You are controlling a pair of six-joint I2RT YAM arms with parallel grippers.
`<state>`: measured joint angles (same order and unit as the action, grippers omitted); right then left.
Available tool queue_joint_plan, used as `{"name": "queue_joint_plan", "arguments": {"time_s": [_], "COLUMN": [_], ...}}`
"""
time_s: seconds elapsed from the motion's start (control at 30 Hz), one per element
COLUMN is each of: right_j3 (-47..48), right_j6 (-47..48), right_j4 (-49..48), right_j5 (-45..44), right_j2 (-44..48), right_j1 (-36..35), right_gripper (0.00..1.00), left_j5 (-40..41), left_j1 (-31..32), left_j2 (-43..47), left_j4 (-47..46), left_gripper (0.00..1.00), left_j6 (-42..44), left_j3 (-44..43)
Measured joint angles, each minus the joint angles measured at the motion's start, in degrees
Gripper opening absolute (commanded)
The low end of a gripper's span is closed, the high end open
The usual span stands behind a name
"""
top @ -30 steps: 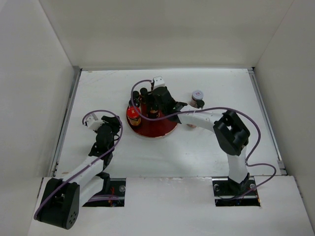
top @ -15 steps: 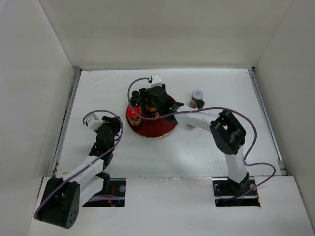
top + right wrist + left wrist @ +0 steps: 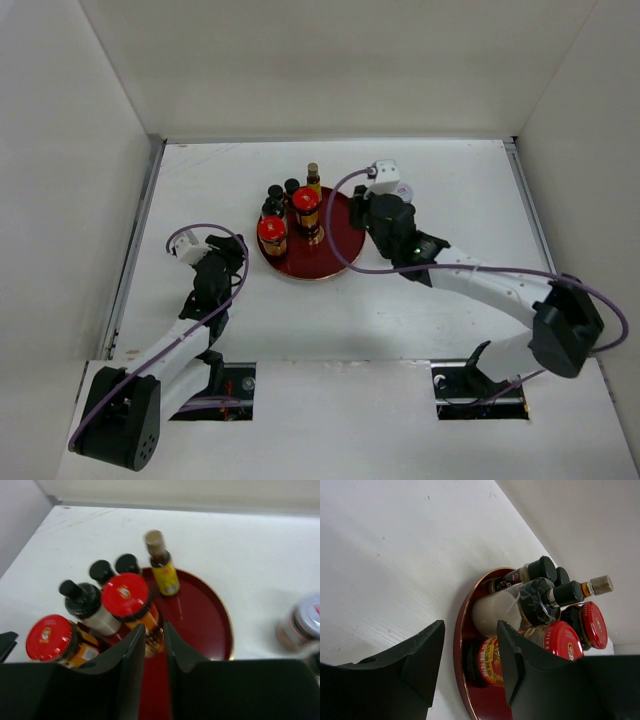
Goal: Organize the condiment bottles
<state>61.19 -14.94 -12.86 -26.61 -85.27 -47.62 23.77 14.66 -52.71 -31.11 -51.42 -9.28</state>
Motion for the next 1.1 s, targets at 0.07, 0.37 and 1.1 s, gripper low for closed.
{"name": "queue_joint_plan", "arguments": {"time_s": [0.07,0.37,1.1], "right_j3": [-4.83,-14.97,-13.25], "right_j6": [-0.48,-4.48,-6.75], "right_j4": [0.98,12.74,13.77], "right_j5": [-2.03,-8.15,-6.03], "right_j2": [4.81,10.54,-1.57], "right_j1": [1.03,9.4,11.5], "right_gripper": [0.33,1.0,0.54], "left_j5": [0.07,-0.04,-0.5], "left_j1": [0.0,-0.39,-0.87], "left_j2": [0.28,-0.57,-1.07], "left_j4": [-0.02,-0.04,-0.04], "left_gripper": [0.44,0.45,0.45], "left_j6": [0.0,-0.04,-0.04], "left_j3": [0.0,0.0,0.0]}}
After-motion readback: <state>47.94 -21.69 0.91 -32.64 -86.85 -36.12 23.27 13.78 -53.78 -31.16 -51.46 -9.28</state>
